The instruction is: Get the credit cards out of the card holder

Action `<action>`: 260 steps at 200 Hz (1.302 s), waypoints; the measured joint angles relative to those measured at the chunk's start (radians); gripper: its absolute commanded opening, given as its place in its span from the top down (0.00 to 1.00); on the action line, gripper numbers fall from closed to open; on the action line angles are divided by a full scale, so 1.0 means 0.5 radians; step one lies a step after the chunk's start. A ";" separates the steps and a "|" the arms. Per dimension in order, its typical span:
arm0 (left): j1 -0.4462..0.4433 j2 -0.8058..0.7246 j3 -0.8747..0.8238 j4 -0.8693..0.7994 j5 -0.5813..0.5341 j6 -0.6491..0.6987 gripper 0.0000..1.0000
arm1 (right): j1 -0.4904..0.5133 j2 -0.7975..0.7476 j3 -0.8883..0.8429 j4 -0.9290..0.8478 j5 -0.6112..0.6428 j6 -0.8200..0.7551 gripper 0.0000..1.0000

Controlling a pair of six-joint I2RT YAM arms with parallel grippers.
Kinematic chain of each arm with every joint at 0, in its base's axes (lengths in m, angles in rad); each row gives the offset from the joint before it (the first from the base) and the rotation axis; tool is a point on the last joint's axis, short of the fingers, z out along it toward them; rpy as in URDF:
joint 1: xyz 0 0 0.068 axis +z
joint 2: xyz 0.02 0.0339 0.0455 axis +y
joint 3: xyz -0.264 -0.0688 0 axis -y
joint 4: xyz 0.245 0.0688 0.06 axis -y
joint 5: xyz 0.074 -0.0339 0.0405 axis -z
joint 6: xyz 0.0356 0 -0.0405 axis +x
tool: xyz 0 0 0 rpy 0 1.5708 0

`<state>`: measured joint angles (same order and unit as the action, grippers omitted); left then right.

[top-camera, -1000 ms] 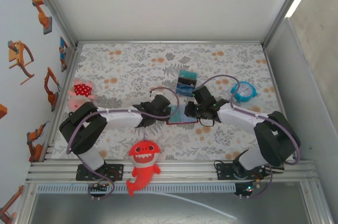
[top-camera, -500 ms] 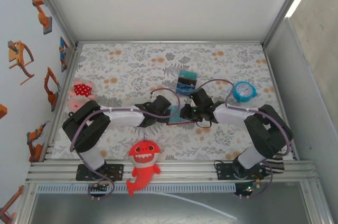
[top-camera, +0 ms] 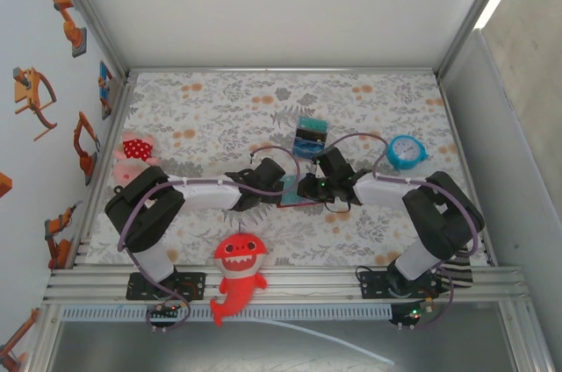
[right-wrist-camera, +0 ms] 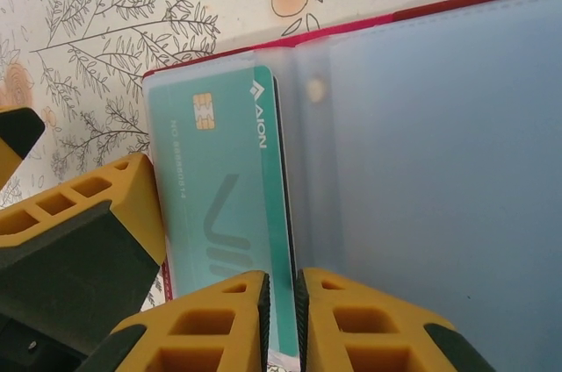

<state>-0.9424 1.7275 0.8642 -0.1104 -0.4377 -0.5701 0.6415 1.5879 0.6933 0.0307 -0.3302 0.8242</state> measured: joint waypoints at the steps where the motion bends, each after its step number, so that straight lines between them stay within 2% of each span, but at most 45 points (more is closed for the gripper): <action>1: 0.000 0.000 0.000 0.000 0.000 0.000 0.03 | 0.000 0.000 -0.001 0.001 0.000 0.000 0.83; 107: 0.000 0.004 0.002 -0.006 -0.030 -0.005 0.03 | 0.000 0.056 -0.039 0.117 -0.096 0.037 0.83; 169: 0.002 0.004 0.004 -0.014 -0.039 -0.005 0.03 | -0.004 0.065 -0.048 0.144 -0.110 0.074 0.95; 260: 0.003 0.004 0.008 -0.022 -0.043 -0.006 0.03 | -0.015 0.059 -0.048 0.120 -0.085 0.069 0.99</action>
<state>-0.9409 1.7294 0.8680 -0.1215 -0.4595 -0.5732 0.6338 1.6173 0.6693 0.0906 -0.3729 0.8589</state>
